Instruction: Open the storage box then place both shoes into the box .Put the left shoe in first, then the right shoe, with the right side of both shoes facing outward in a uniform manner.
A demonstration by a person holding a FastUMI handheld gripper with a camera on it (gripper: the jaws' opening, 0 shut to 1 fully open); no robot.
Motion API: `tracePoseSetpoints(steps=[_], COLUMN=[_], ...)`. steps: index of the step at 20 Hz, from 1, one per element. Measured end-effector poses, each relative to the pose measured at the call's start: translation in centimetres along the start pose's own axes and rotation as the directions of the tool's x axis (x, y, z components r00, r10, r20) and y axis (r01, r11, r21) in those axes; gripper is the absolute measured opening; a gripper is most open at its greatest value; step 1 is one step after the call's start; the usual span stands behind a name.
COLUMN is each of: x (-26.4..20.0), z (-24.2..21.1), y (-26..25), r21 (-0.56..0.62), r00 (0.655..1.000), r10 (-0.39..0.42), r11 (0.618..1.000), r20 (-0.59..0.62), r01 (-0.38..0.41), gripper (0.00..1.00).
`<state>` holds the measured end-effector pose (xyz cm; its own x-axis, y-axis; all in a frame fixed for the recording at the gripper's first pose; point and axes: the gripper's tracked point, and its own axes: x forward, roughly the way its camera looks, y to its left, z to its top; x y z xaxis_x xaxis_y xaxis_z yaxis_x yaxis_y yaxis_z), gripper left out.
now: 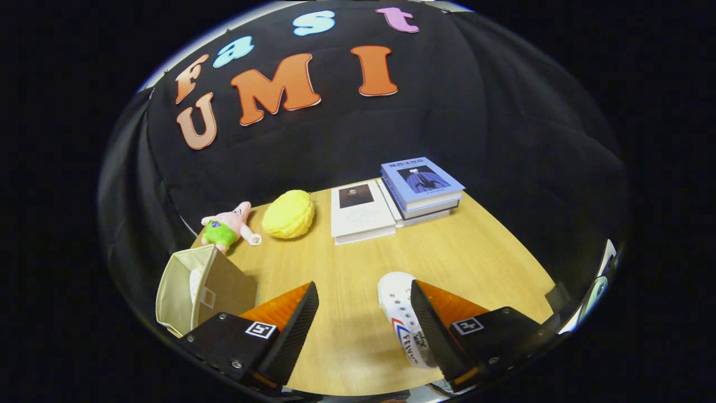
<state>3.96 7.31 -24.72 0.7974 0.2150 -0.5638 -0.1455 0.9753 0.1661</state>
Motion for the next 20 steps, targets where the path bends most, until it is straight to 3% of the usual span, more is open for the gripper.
tracePoseSetpoints(steps=[6, 13, 20], x=[0.5, 1.9, 4.4], z=[-2.8, -8.2, -12.3], y=[-6.2, -9.0, -9.6], r21=[0.046, 0.082, 0.096], r00=[0.994, 0.98, 0.963], r10=[-0.095, -0.107, -0.08], r11=[0.994, 0.989, 0.989], r20=[-0.055, -0.165, -0.256], r01=[0.097, 0.122, 0.108], gripper=[0.99, 0.98, 0.85])
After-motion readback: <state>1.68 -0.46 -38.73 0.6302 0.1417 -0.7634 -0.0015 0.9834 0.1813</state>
